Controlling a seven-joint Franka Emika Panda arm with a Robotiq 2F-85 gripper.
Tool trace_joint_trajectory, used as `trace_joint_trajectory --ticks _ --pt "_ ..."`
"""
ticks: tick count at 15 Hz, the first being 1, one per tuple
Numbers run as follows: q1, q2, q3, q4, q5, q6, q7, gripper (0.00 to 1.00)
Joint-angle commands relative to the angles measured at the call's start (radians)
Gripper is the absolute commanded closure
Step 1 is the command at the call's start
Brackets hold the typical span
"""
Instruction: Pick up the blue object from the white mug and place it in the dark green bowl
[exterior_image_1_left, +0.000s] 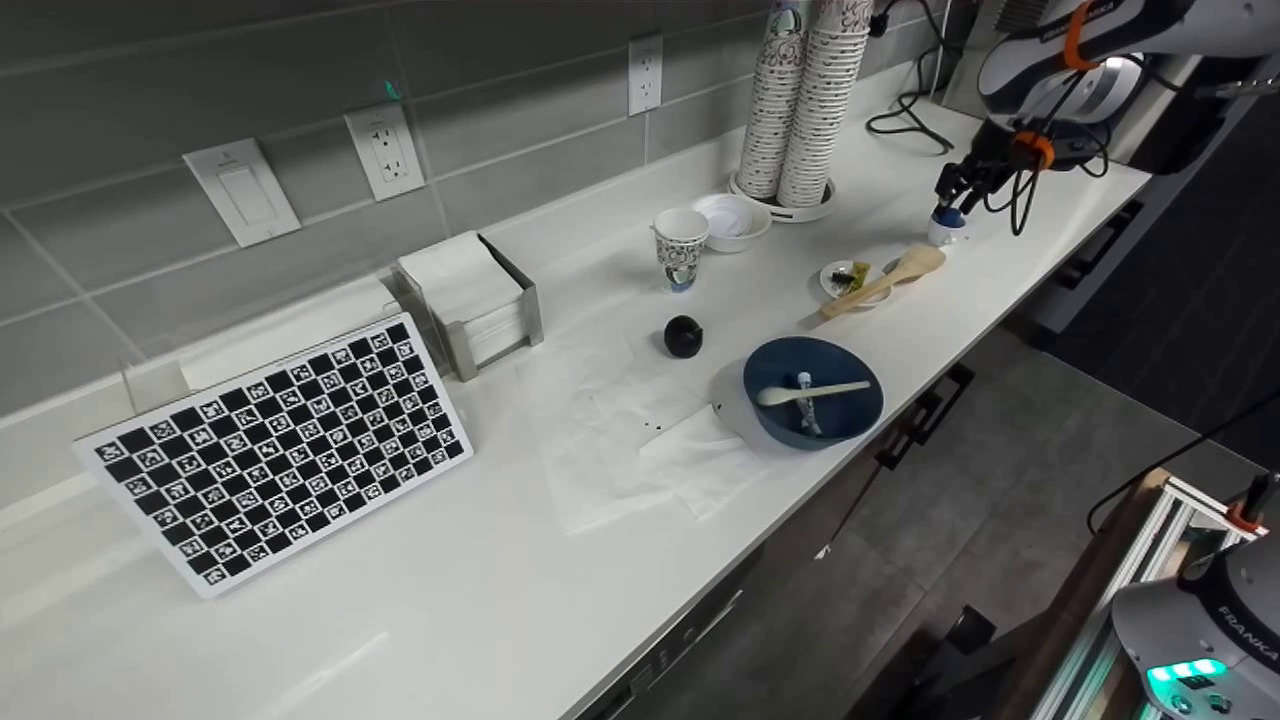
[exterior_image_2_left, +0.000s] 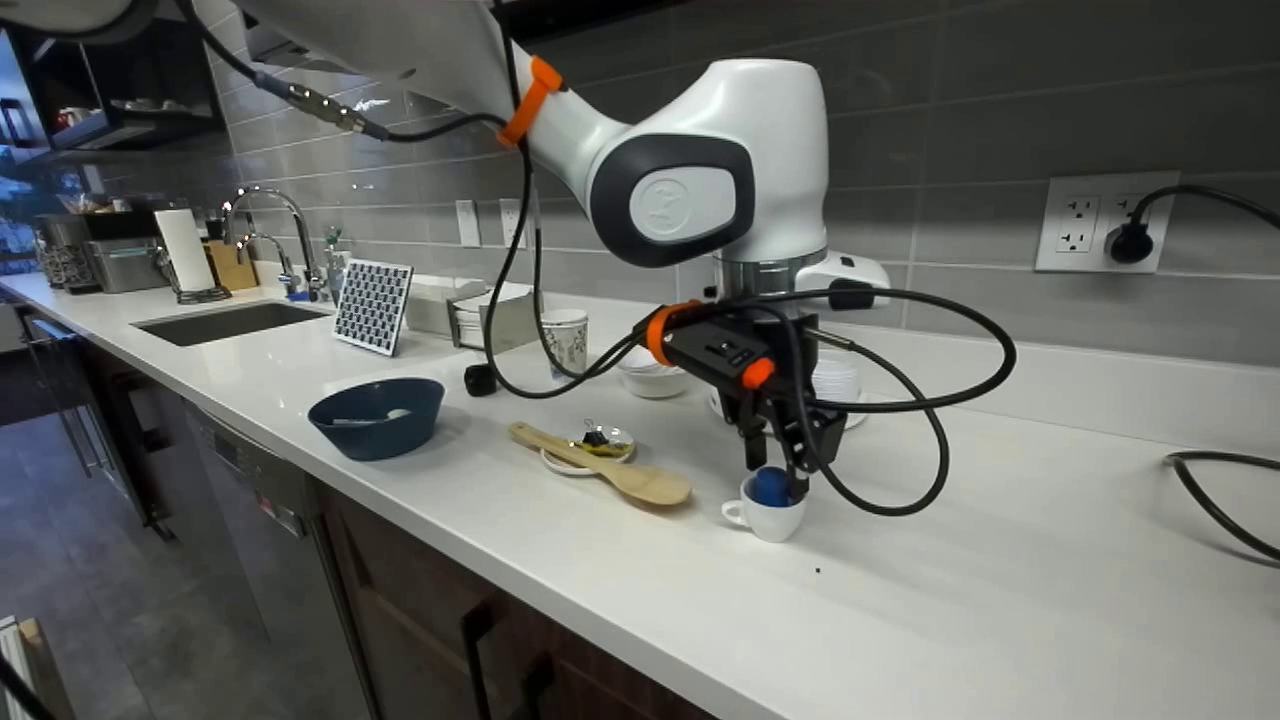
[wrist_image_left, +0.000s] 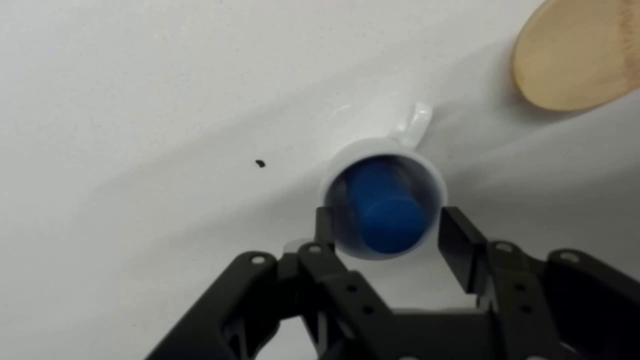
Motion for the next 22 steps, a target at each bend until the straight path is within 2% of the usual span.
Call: trace_joint_trajectory --ticks 1,4,6,7,12,16,19,22 --pt "-0.019 -0.003 0.018 0.022 -0.008 -0.048 0.004 0.41" --pt "-0.019 -0.001 0.019 0.022 -0.005 -0.059 0.000 0.63" --pt "-0.018 0.000 0.022 0.018 -0.001 -0.036 -0.003 0.84" --pt "-0.015 -0.001 0.021 0.017 -0.005 -0.035 0.000 0.91" --pt "-0.005 -0.052 0.008 -0.016 -0.026 -0.021 0.011 0.92" --pt "-0.008 -0.171 0.013 -0.087 -0.008 -0.052 -0.024 0.92" --pt "-0.023 -0.310 0.046 -0.181 0.067 -0.143 -0.183 0.92" --pt "0.014 -0.435 0.044 -0.278 0.148 -0.205 -0.301 0.92"
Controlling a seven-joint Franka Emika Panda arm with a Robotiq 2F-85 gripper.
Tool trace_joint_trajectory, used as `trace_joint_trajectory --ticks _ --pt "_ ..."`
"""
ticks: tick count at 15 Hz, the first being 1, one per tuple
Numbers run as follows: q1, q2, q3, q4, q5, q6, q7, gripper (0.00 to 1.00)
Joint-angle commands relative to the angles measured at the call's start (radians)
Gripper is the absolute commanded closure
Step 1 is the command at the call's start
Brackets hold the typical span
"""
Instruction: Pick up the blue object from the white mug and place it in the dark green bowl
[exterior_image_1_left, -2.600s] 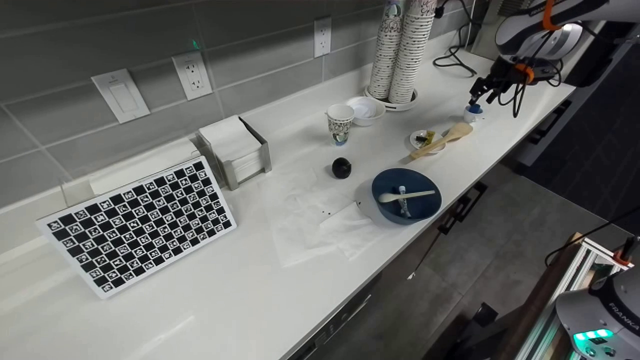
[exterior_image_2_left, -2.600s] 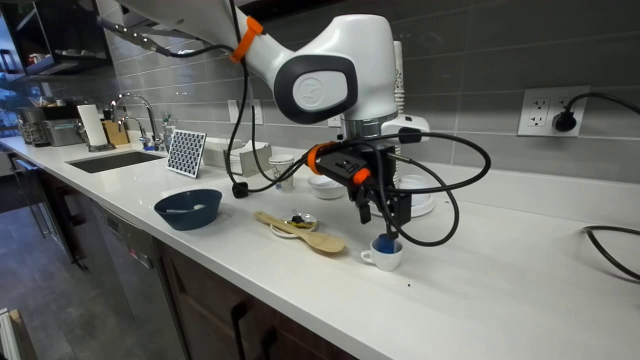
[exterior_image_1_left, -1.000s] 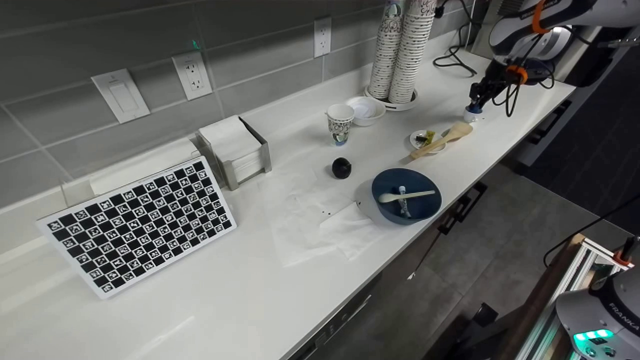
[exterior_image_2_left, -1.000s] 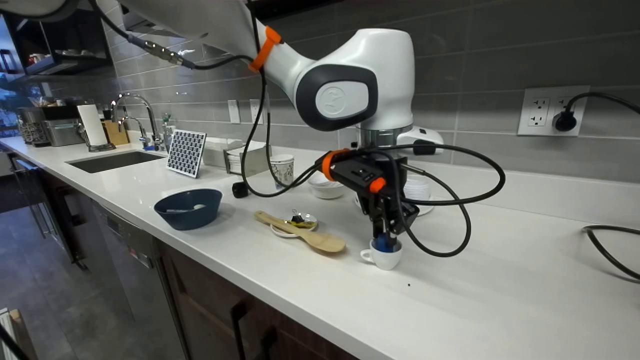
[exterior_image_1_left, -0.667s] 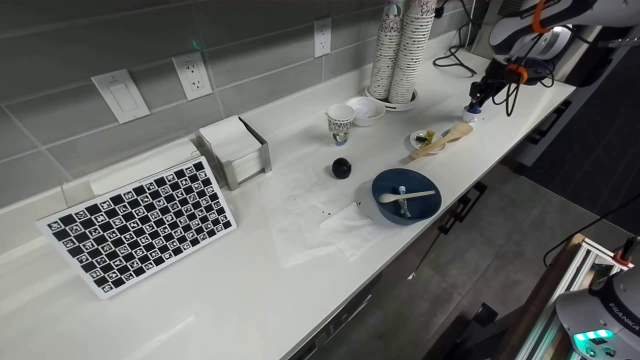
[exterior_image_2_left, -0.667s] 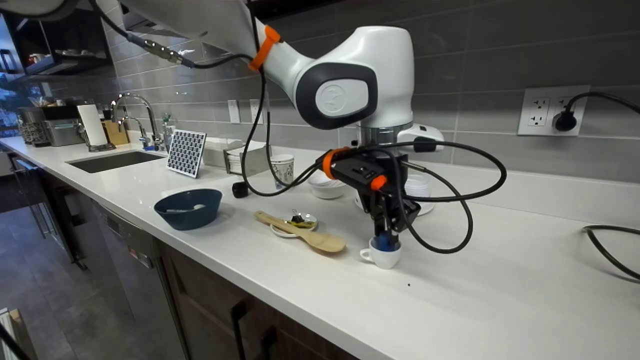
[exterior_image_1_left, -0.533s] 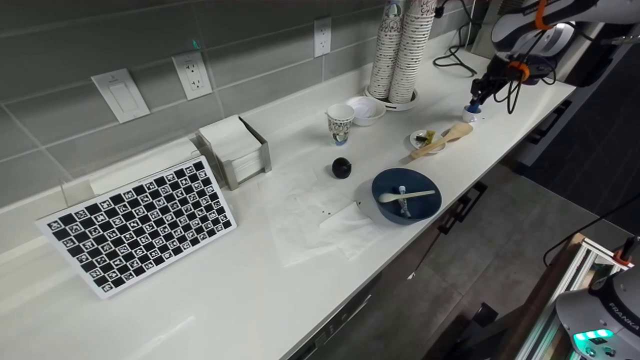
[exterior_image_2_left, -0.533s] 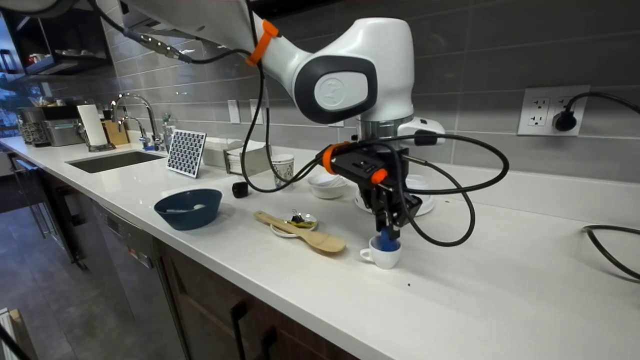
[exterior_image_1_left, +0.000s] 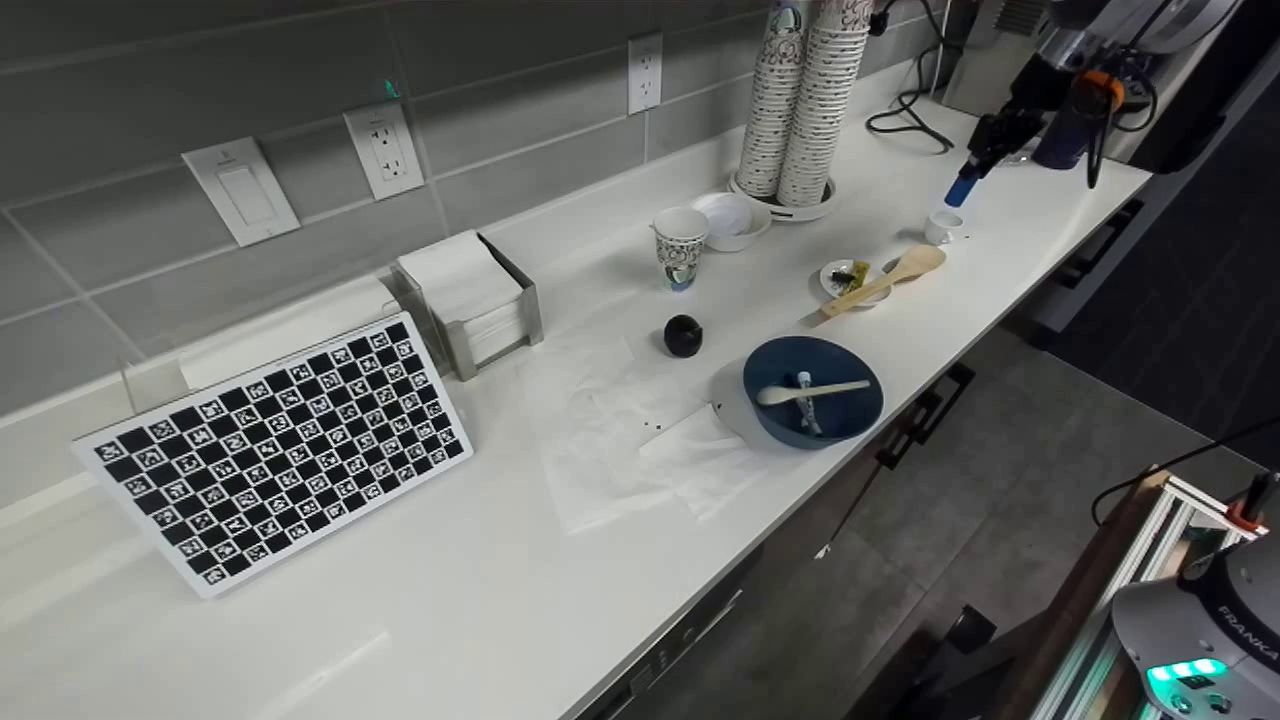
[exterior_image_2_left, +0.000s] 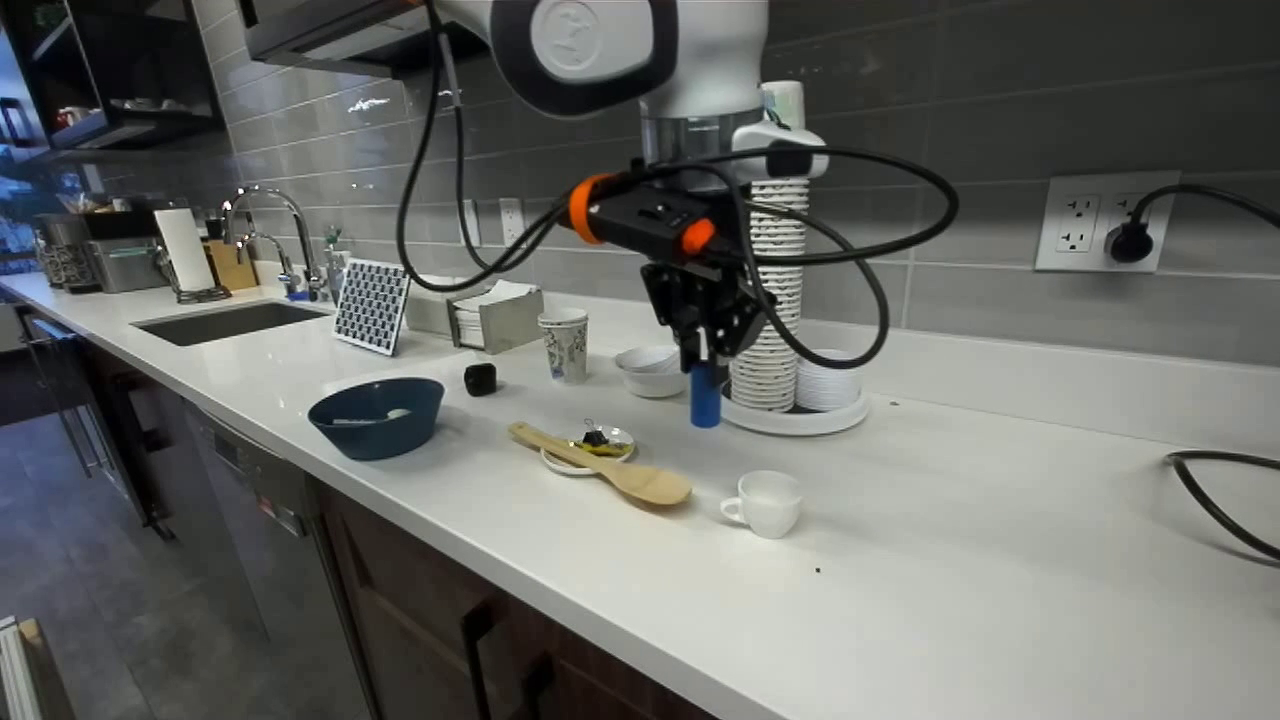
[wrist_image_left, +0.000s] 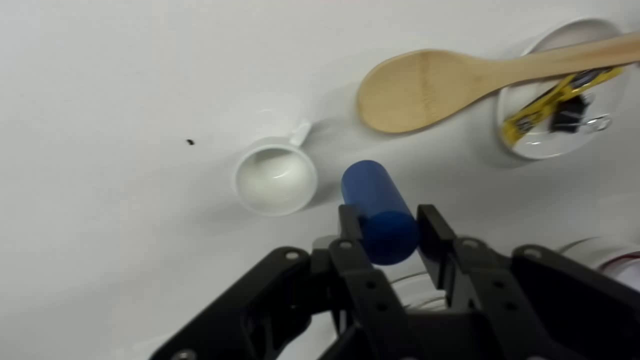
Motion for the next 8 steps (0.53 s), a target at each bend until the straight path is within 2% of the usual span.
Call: trace_joint_trajectory --ticks 1,4,8 --pt "0.040 -0.182 0.018 -0.167 0.116 -0.056 -0.143 0.92" --pt "0.120 -0.239 0.024 -0.235 0.216 -0.109 -0.213 0.92" --pt "0.246 -0.241 0.062 -0.276 0.314 -0.175 -0.272 0.92"
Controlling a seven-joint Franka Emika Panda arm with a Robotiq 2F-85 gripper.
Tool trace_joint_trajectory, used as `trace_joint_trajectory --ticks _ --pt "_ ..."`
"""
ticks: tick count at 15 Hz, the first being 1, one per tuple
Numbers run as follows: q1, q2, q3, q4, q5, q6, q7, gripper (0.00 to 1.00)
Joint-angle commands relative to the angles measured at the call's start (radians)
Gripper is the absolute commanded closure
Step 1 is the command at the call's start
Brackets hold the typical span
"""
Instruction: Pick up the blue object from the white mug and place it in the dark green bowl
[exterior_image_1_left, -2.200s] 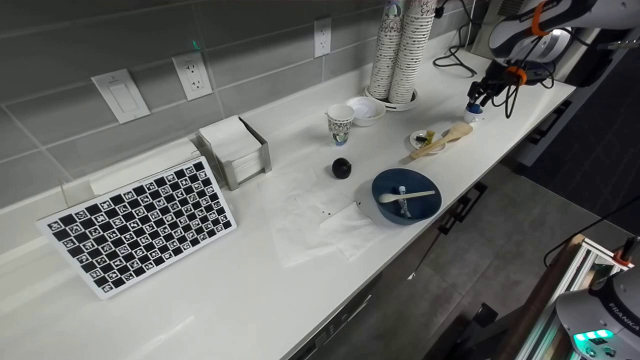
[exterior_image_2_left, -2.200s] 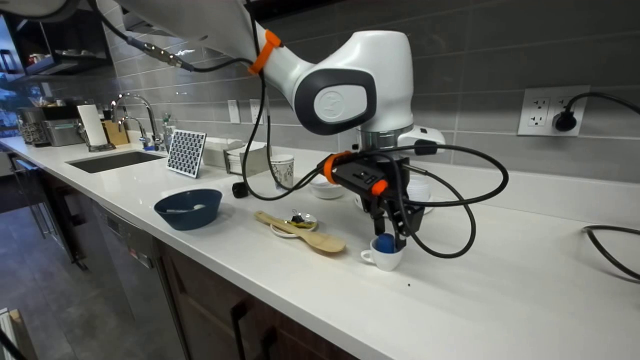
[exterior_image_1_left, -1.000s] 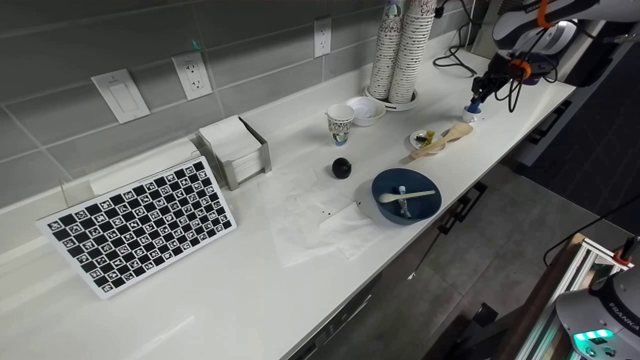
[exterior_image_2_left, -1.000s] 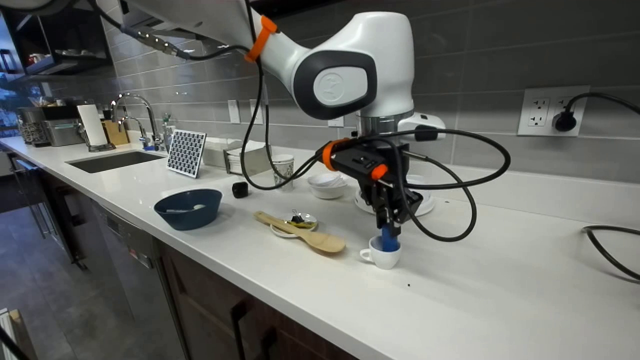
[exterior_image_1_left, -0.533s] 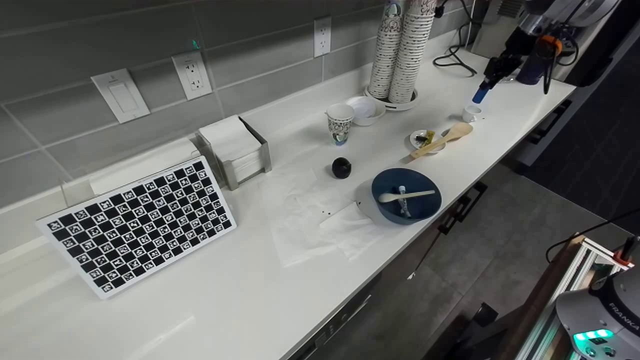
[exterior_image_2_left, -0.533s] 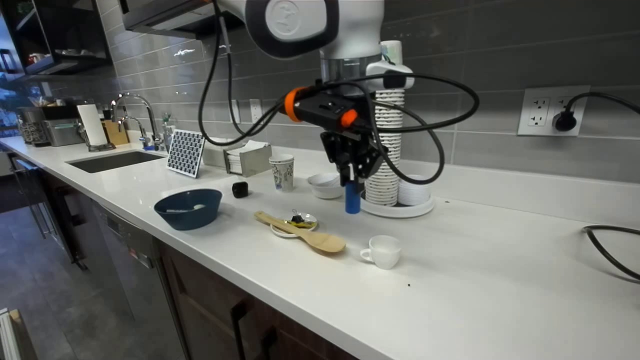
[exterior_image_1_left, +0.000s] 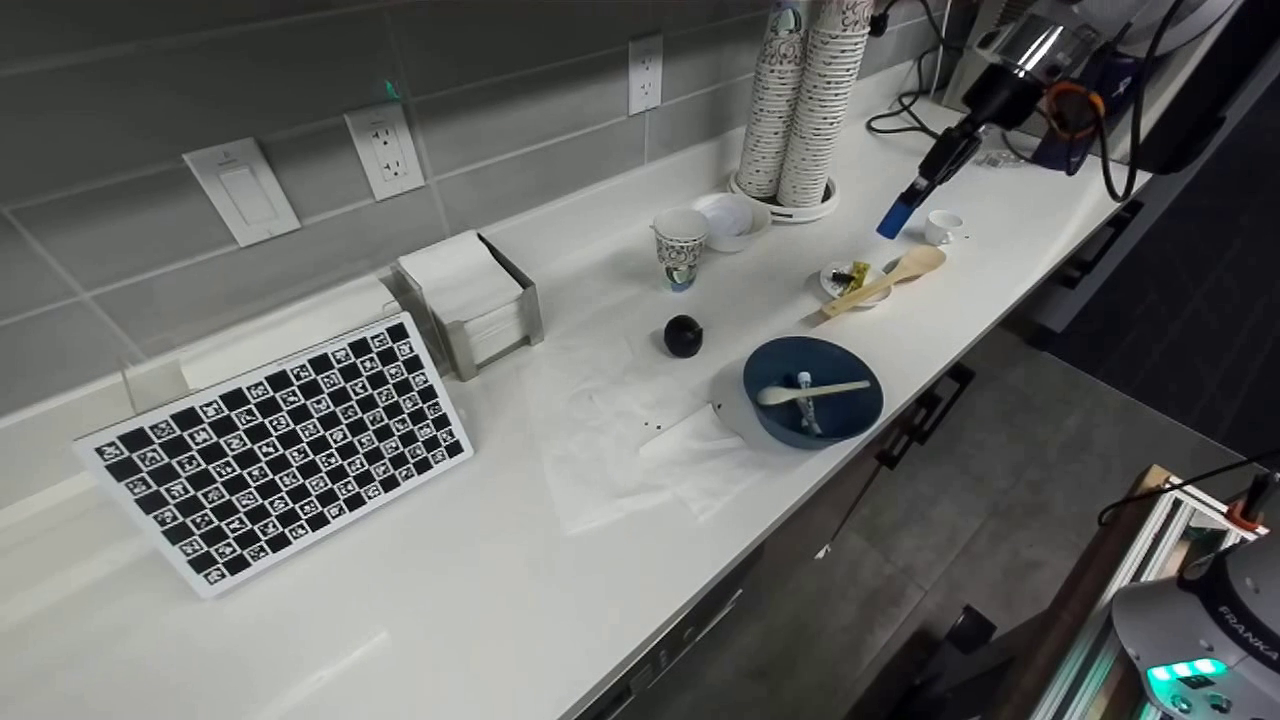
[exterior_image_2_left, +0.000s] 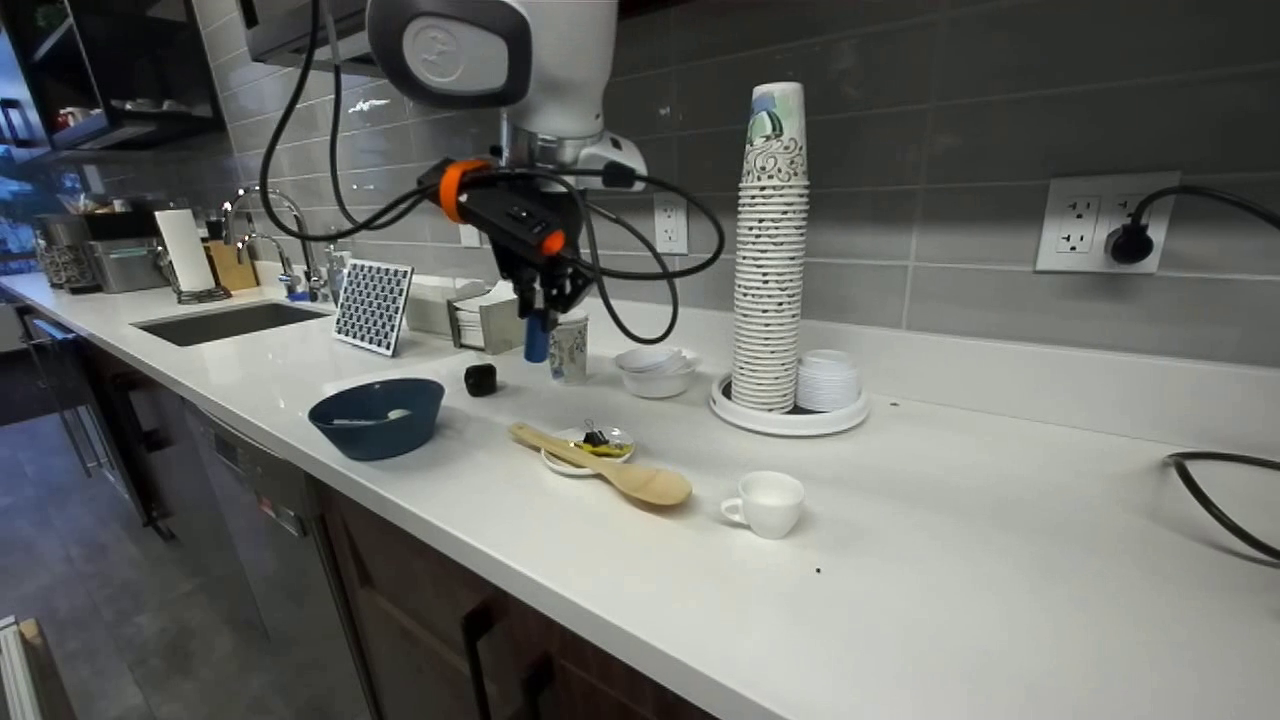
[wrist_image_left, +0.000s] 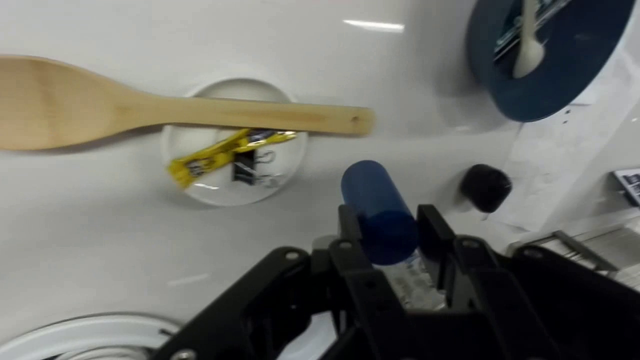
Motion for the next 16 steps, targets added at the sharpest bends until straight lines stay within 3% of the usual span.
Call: trace_joint_trajectory --ticks 1,5,8,10,16 --pt "0.088 -0.027 0.027 -0.059 0.084 -0.070 -0.078 0.92" --pt "0.151 -0.020 0.053 -0.068 0.080 -0.230 -0.144 0.92" --pt "0.167 -0.008 0.058 -0.055 0.057 -0.378 -0.225 0.92" --pt "0.177 0.000 0.065 -0.051 0.047 -0.417 -0.260 0.92" --pt "0.214 0.000 0.101 -0.071 0.077 -0.256 -0.296 0.92"
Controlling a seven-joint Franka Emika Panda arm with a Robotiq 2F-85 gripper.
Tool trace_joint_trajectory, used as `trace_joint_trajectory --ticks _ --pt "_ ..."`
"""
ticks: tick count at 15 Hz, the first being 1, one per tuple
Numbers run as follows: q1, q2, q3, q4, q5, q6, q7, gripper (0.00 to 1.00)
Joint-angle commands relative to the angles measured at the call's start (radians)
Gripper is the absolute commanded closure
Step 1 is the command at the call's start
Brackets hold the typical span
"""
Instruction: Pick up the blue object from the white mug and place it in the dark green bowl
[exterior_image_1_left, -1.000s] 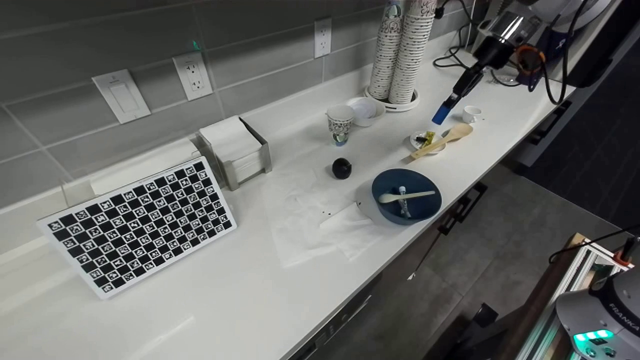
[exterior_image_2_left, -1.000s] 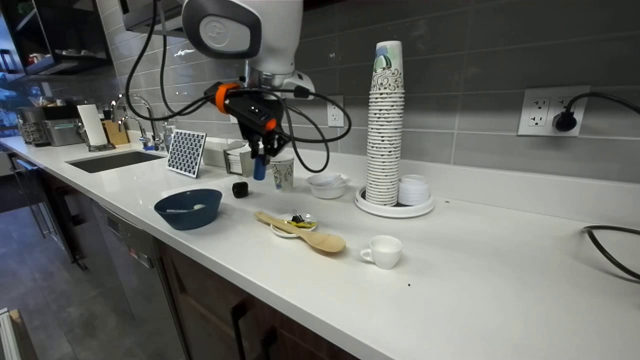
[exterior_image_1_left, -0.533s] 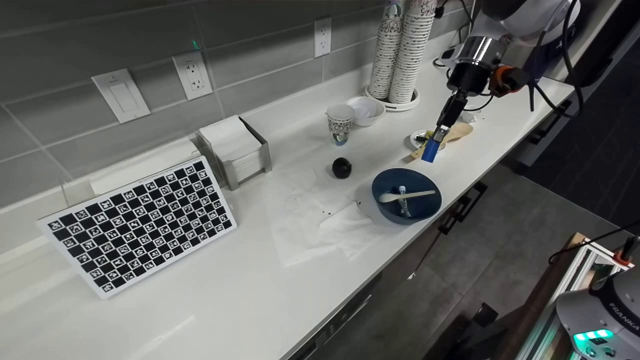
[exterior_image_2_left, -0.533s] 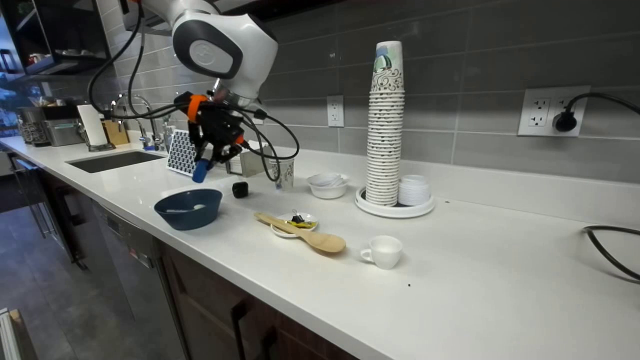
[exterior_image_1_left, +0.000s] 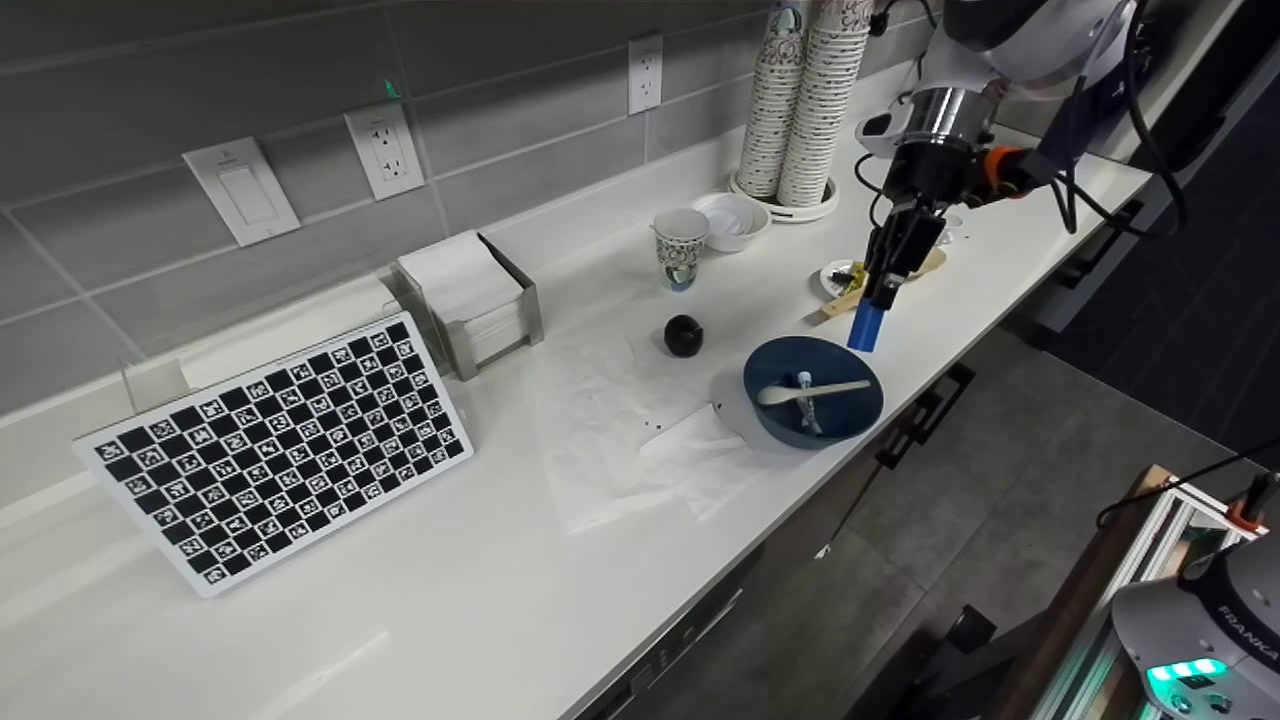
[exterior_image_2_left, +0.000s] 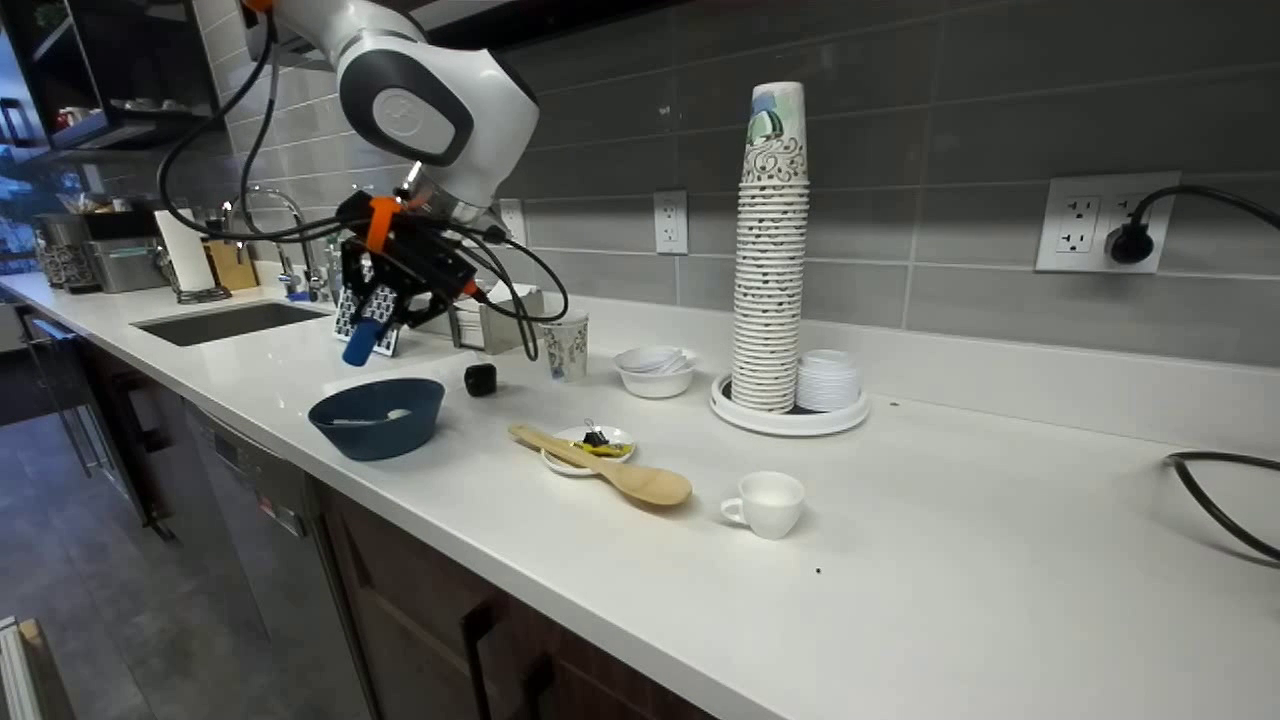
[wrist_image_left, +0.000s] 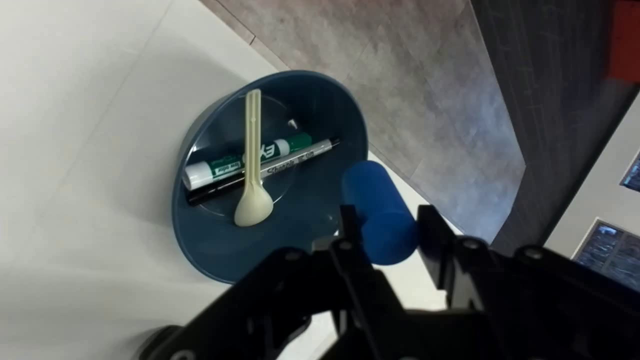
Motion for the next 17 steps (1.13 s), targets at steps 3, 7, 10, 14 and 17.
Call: trace_joint_trajectory --ticks 3,7,10,14,17 --pt "0.041 0.000 0.032 -0.037 0.006 0.190 0.002 0.92" --pt "0.054 0.017 0.047 -0.049 0.000 0.259 0.022 0.34" --pt "0.056 0.020 0.052 -0.048 0.000 0.260 0.029 0.13" --pt "0.024 -0.003 0.022 -0.003 0.015 0.136 0.002 0.00" --pt "0.042 0.016 0.033 -0.023 0.000 0.193 0.011 0.00"
